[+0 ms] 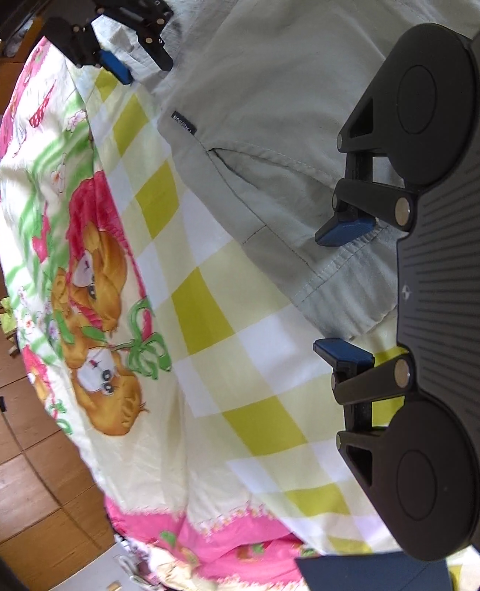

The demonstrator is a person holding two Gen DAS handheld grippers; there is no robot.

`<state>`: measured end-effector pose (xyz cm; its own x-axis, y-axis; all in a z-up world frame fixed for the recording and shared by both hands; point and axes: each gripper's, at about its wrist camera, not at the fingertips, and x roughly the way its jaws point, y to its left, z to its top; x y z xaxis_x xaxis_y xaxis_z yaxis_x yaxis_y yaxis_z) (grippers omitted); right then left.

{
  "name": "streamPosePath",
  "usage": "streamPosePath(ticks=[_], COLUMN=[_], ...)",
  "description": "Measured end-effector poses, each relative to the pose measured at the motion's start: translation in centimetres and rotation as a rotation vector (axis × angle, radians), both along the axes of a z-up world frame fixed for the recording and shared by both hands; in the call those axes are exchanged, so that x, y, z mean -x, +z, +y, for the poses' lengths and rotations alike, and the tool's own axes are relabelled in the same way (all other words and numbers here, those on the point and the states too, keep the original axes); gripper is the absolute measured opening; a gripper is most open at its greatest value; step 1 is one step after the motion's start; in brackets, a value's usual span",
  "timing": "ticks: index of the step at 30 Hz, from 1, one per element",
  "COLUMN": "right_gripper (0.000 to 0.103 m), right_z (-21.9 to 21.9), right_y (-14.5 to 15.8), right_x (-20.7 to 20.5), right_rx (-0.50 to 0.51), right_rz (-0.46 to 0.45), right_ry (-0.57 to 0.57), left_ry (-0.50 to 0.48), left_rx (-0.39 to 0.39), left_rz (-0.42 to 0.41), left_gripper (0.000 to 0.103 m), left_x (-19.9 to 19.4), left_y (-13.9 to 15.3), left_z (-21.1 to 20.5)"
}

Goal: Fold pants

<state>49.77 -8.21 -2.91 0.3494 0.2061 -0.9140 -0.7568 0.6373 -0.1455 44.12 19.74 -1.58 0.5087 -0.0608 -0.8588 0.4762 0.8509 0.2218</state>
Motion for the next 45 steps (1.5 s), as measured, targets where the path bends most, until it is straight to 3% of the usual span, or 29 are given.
streamPosePath(ticks=[1,3,5,6,7,11,16,22,26,30,34,36,38,40,44,45], right_gripper=[0.04,0.023,0.005,0.004,0.003,0.003,0.002,0.003,0.002,0.003,0.008,0.015,0.024,0.028,0.035,0.036], right_z=[0.0,0.2,0.2,0.1,0.0,-0.3,-1.2,-2.8,-3.6,-2.6,-1.1,-0.5,-0.4,-0.6,-1.2,-1.2], right_y=[0.0,0.1,0.4,0.7,1.1,2.7,6.2,11.1,11.8,9.0,3.6,1.1,0.2,0.9,4.0,4.8], right_x=[0.3,0.8,0.9,1.0,1.1,2.6,6.5,15.1,22.0,28.5,33.0,34.2,35.1,34.9,32.7,32.0], right_rx=[0.004,0.021,0.024,0.018,0.01,-0.001,-0.091,-0.218,-0.235,-0.163,-0.121,-0.047,0.007,0.01,-0.065,-0.095], right_rz=[-0.008,-0.028,-0.038,-0.04,-0.044,-0.079,-0.129,-0.186,-0.192,-0.196,-0.081,-0.055,-0.108,-0.132,-0.163,-0.173], right_ry=[0.001,0.004,-0.012,-0.025,-0.035,-0.033,-0.038,-0.023,0.016,0.122,0.155,0.185,0.22,0.206,0.157,0.145], left_ry=[-0.003,-0.015,-0.032,-0.031,-0.024,-0.035,-0.038,0.022,0.003,-0.051,-0.089,-0.134,-0.2,-0.285,-0.41,-0.422], left_rx=[-0.015,-0.028,-0.055,-0.063,-0.077,-0.106,-0.099,-0.006,0.002,0.001,0.025,-0.003,-0.072,-0.148,-0.246,-0.263], left_rz=[0.002,0.004,-0.005,-0.008,-0.015,-0.032,-0.059,-0.148,-0.19,-0.223,-0.218,-0.221,-0.25,-0.297,-0.424,-0.439], left_gripper=[0.065,0.047,0.039,0.028,0.025,0.021,0.016,0.016,0.017,0.025,0.031,0.034,0.035,0.04,0.065,0.066], left_x=[0.0,0.3,0.6,0.6,0.4,1.0,3.4,9.6,16.1,20.8,24.7,26.3,27.0,26.9,24.6,23.4], left_y=[-0.2,-0.4,-0.3,-0.2,-0.2,0.3,1.8,5.0,5.7,5.4,4.6,4.1,3.9,4.3,5.7,5.8], left_z=[-0.1,-0.4,-0.8,-0.9,-0.8,-1.0,-0.3,1.7,1.2,-1.4,-4.4,-6.1,-7.8,-9.4,-11.6,-11.8])
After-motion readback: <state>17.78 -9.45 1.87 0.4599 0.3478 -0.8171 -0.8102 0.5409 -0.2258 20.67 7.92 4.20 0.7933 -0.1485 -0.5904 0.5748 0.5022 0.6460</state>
